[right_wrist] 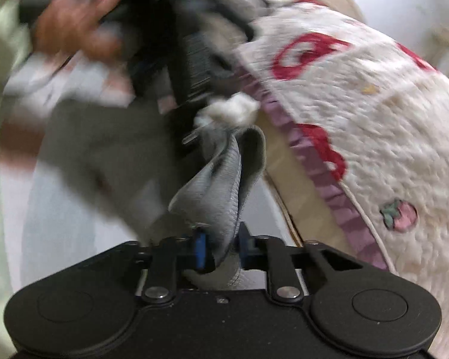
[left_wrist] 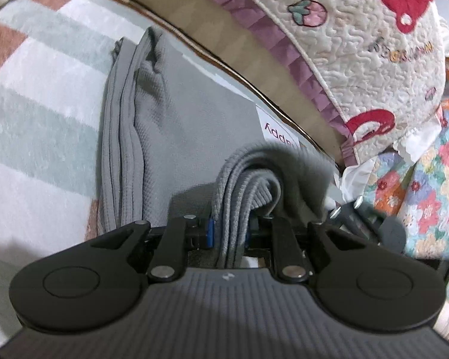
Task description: Fold clothes
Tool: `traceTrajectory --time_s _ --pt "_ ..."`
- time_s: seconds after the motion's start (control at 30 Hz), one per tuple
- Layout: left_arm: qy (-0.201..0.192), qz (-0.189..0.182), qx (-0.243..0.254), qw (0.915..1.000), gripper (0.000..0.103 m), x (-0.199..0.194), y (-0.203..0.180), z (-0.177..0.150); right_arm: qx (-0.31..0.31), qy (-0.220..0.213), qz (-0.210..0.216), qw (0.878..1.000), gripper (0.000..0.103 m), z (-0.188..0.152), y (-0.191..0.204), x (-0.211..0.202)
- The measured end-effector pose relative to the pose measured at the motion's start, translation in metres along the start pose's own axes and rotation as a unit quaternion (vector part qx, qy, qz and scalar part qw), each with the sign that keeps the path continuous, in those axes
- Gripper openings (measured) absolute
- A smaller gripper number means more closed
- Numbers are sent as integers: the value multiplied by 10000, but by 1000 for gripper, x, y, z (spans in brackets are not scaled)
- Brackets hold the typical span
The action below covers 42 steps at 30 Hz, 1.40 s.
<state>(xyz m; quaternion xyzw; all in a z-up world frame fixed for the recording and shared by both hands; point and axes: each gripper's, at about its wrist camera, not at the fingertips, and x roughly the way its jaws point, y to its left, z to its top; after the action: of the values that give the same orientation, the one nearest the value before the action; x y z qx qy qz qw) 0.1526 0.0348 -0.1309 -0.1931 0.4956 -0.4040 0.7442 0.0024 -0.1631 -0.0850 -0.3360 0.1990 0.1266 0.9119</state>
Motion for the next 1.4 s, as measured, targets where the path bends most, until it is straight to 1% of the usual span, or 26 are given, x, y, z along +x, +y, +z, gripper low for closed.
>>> traceTrajectory --time_s 0.03,0.07,0.13,0.2,0.23,0.27,0.33,0.37,0.4,0.47,0.5,0.63,0.7,0.73,0.93,1.0,1.03,1.1,1.13,1.17,1.2,1.23,1.3,1.37,1.4 --pt "-5 55 181 9998 18 -1 -5 -1 341 -31 -4 9994 15 3 -12 -1" --pt "4 178 495 9986 19 -3 -13 -3 681 -62 -8 9977 15 6 -24 -2" --pt "14 373 1119 9930 20 -3 -30 -8 1318 -108 -16 9912 14 7 -48 -5" --pt "89 532 1643 9849 33 -1 -48 -15 1762 -121 41 9843 14 5 -66 -6" --pt "140 624 1886 9800 52 2 -56 -20 1887 -127 70 9819 14 3 -72 -6" --pt "179 732 2062 9756 59 5 -61 -24 2011 -132 100 9794 14 0 -77 -6" --pt "255 955 2420 9652 59 12 -71 -33 2184 -101 173 9756 14 -3 -82 -5" --pt "260 1144 2667 9566 58 15 -76 -37 2250 -90 218 9741 14 -5 -84 -4" --pt "224 1458 2933 9446 56 19 -80 -42 2286 -83 258 9731 14 -6 -84 -4" --pt "154 2085 3447 9151 37 25 -86 -51 2269 -57 282 9735 14 -8 -84 -2" --pt "117 2153 3589 9081 34 23 -88 -54 2282 -44 286 9732 14 -8 -86 -3" --pt "-31 2416 4143 8775 33 17 -99 -69 2383 -53 297 9707 14 -9 -87 -8" --pt "-105 2543 4412 8606 17 15 -104 -76 2494 -126 383 9676 13 -10 -87 -16" --pt "-142 2605 4545 8517 13 13 -107 -80 2551 -187 451 9657 13 -11 -86 -21" --pt "-342 2958 5301 7940 11 4 -123 -103 2877 -499 804 9531 13 -26 -70 -71" --pt "-66 3008 5362 7886 11 -15 -135 -117 3053 -434 1015 9458 13 -30 -62 -88" --pt "72 3031 5392 7857 11 -24 -141 -124 3213 -358 1172 9390 13 -33 -58 -96" --pt "346 3066 5440 7803 11 -42 -154 -137 3396 -198 1333 9309 13 -38 -41 -111" --pt "458 2995 5411 7845 11 -47 -161 -141 3501 -148 1380 9264 13 -41 -33 -118" --pt "574 2942 5434 7842 11 -50 -164 -145 3617 -147 1411 9215 12 -44 -27 -123" --pt "688 2888 5464 7831 12 -53 -168 -150 3712 -156 1434 9173 12 -47 -25 -124" --pt "777 2824 5558 7780 12 -52 -167 -151 3799 -160 1456 9134 12 -49 -25 -124" --pt "860 2658 5659 7757 15 -44 -160 -144 3886 -138 1507 9089 12 -54 -33 -114" --pt "767 2281 5501 7996 16 -39 -144 -124 3981 -112 1571 9037 12 -59 -47 -96" --pt "804 2069 5399 8119 16 -38 -136 -111 4022 -43 1631 9009 12 -62 -53 -85"
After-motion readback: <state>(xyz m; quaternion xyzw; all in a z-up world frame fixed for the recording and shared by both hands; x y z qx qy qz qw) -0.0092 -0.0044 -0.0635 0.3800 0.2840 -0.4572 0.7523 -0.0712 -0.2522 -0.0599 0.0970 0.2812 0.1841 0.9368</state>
